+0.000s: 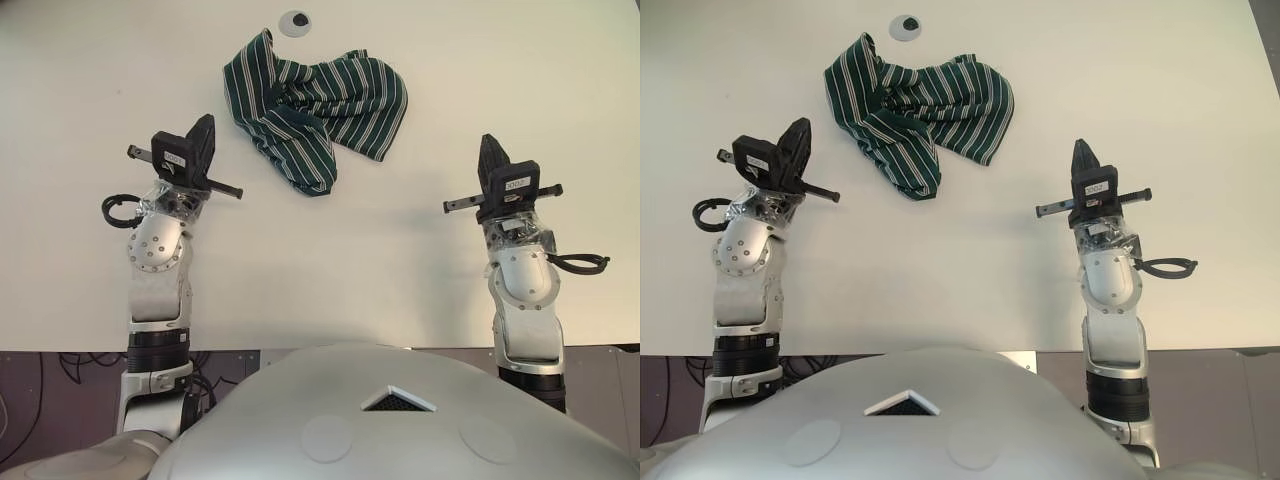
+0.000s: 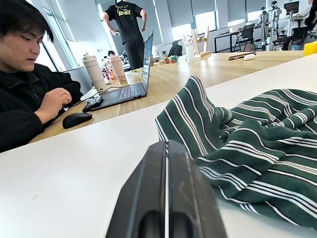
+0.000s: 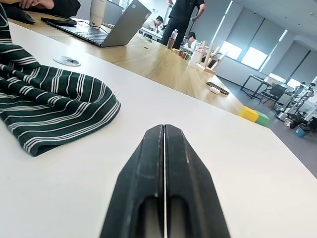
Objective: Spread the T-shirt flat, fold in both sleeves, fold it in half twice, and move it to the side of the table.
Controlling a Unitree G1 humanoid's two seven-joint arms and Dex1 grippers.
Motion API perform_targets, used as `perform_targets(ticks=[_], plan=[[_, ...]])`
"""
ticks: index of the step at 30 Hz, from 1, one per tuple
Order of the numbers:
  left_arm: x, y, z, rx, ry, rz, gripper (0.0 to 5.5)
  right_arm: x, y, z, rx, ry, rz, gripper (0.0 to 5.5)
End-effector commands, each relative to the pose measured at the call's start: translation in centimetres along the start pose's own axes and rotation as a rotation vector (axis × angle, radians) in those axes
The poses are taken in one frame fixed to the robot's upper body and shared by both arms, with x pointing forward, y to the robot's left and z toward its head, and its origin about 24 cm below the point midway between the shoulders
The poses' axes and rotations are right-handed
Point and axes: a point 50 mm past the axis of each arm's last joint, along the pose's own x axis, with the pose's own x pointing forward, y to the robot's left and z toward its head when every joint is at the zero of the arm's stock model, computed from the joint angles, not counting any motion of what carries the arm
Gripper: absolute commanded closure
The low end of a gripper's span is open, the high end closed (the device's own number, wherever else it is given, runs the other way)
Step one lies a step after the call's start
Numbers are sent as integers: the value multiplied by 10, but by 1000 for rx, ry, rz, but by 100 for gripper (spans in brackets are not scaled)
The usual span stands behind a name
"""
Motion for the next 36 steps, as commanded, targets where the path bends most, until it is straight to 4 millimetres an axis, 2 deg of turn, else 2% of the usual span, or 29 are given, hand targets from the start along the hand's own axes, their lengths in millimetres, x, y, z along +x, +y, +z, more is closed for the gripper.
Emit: perform_targets(ticks=[1, 3, 6, 9, 11, 13, 15, 18, 19, 21, 24, 26, 30, 33, 36], plan=[[11, -2, -8, -82, 58, 8, 549, 2, 0, -6, -22, 29, 21, 550], [34, -2, -13, -98, 100, -8, 549, 3, 2, -8, -23, 37, 16, 550], [66, -20, -26, -11, 167, -141, 549, 9, 7, -11, -30, 33, 30, 550], [99, -32, -25, -88, 174, -181, 549, 20, 8, -15, -37, 30, 42, 550], [110, -51, -32, -106, 222, -304, 549, 27, 12, -17, -43, 22, 57, 550], [107, -67, -46, -93, 290, -435, 549, 32, 16, -18, -48, 17, 74, 550], [94, -74, -61, -100, 373, -552, 549, 35, 21, -19, -27, 23, 101, 550], [49, -82, -75, -120, 451, -758, 549, 39, 33, -22, 137, 76, 191, 550], [35, -87, -75, -124, 461, -817, 549, 38, 38, -24, 209, 104, 241, 550], [20, -96, -68, -138, 456, -860, 549, 34, 51, -25, 304, 144, 355, 550], [18, -102, -51, -219, 395, -739, 550, 19, 68, -23, 472, 217, 536, 502], [18, -100, -44, -211, 361, -676, 550, 10, 73, -18, 587, 249, 618, 471], [29, -89, -28, -228, 258, -573, 550, -2, 69, -3, 750, 243, 715, 398], [30, -84, -16, -213, 163, -554, 550, -13, 61, 8, 767, 198, 787, 349], [29, -81, -14, -203, 141, -553, 550, -18, 54, 3, 743, 225, 767, 304]])
